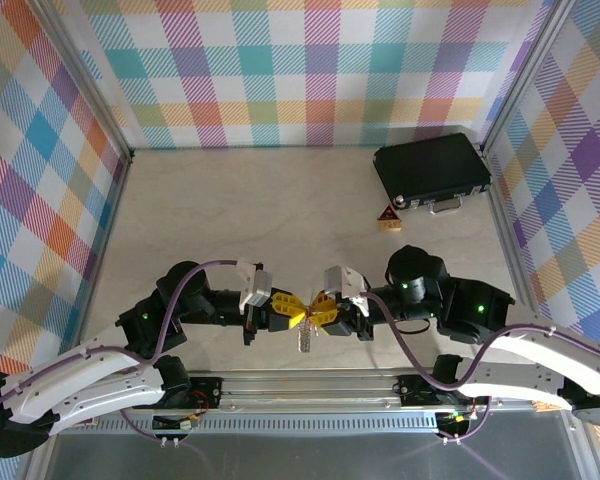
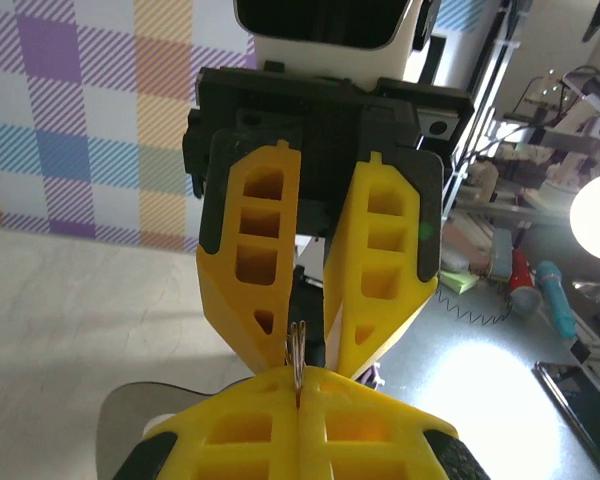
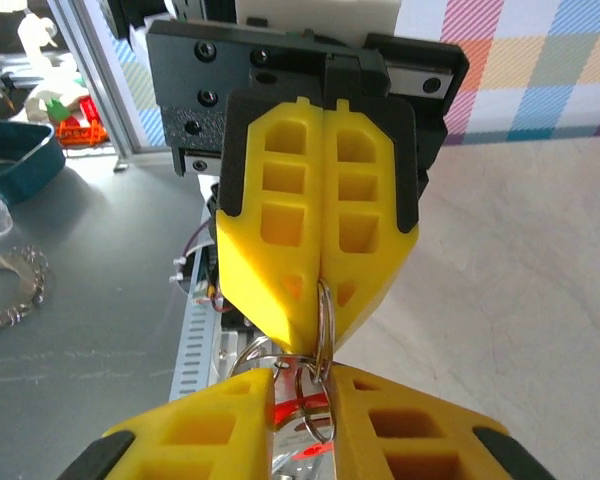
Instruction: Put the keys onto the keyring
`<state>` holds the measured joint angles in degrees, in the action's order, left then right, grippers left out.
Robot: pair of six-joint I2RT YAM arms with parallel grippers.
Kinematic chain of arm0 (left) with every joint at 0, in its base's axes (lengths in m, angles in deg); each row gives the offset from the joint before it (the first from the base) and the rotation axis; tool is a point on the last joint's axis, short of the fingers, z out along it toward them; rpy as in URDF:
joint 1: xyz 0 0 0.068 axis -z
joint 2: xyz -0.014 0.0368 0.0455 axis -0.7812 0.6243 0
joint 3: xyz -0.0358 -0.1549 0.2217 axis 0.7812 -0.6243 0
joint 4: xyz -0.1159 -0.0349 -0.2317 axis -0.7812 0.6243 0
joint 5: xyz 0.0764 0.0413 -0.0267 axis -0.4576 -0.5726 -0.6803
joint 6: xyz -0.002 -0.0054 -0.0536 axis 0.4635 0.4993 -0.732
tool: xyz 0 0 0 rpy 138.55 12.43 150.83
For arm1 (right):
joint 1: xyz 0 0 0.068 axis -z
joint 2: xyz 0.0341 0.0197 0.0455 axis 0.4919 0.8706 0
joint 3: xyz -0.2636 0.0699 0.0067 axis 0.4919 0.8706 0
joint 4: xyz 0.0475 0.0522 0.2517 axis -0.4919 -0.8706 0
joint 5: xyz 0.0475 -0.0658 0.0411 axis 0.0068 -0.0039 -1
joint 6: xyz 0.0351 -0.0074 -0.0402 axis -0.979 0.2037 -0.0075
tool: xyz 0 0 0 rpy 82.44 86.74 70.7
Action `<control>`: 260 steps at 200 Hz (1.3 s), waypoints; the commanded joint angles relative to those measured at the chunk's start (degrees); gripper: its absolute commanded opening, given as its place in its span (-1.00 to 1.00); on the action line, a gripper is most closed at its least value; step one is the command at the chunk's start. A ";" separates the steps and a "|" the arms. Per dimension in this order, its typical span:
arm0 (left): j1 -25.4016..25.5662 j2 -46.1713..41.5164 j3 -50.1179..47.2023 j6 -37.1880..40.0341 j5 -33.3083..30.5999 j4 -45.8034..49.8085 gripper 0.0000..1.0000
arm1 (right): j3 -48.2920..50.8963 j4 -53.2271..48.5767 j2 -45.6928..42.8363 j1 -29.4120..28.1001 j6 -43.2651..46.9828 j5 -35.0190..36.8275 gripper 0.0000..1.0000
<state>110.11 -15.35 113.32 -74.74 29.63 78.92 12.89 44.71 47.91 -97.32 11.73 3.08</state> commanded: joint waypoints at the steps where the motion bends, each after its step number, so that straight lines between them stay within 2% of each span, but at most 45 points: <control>1: 0.15 -1.06 -0.66 -2.05 1.96 -7.83 -1.00 | 1.35 5.42 -1.51 -0.36 -1.77 -2.14 -0.69; 19: 0.17 -1.23 -1.01 -2.75 2.18 -9.06 -1.00 | 1.97 5.51 -1.66 -0.35 -2.08 -2.04 -0.79; 63: 0.15 -0.89 -2.03 -4.05 2.69 -11.69 -1.00 | 3.72 7.86 -2.25 -0.35 -2.30 -3.29 -0.73; 83: 0.16 -0.61 -2.29 -4.16 2.43 -11.77 -1.00 | 4.19 8.99 -2.31 -0.39 -2.30 -3.73 -0.83; 95: 0.15 -0.45 -2.35 -4.09 2.34 -11.69 -1.00 | 4.19 9.03 -2.17 -0.35 -2.30 -3.82 -0.97; 129: 0.15 -0.45 -0.60 -1.36 -0.01 -5.62 -1.00 | 3.55 6.84 -1.88 -0.35 -1.65 -2.38 -1.00; 151: 0.17 -0.95 1.35 2.54 -5.00 2.98 -0.66 | 0.33 0.49 -0.41 -0.37 -0.09 0.59 -1.00; 176: 0.15 -0.72 3.81 5.34 -8.38 11.17 -0.47 | -4.07 -7.53 2.33 -0.35 1.97 3.40 -1.00; 204: 0.18 -1.27 4.16 5.62 -8.51 13.56 -0.43 | -7.55 -14.02 4.93 -0.35 3.46 4.61 -1.00; 260: 0.15 1.16 5.91 6.46 -6.35 16.11 -0.41 | -11.00 -18.31 8.43 -0.40 4.14 2.62 -1.00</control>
<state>110.13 -14.87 117.01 -69.80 22.35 93.45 4.48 29.09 55.65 -97.32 14.72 6.78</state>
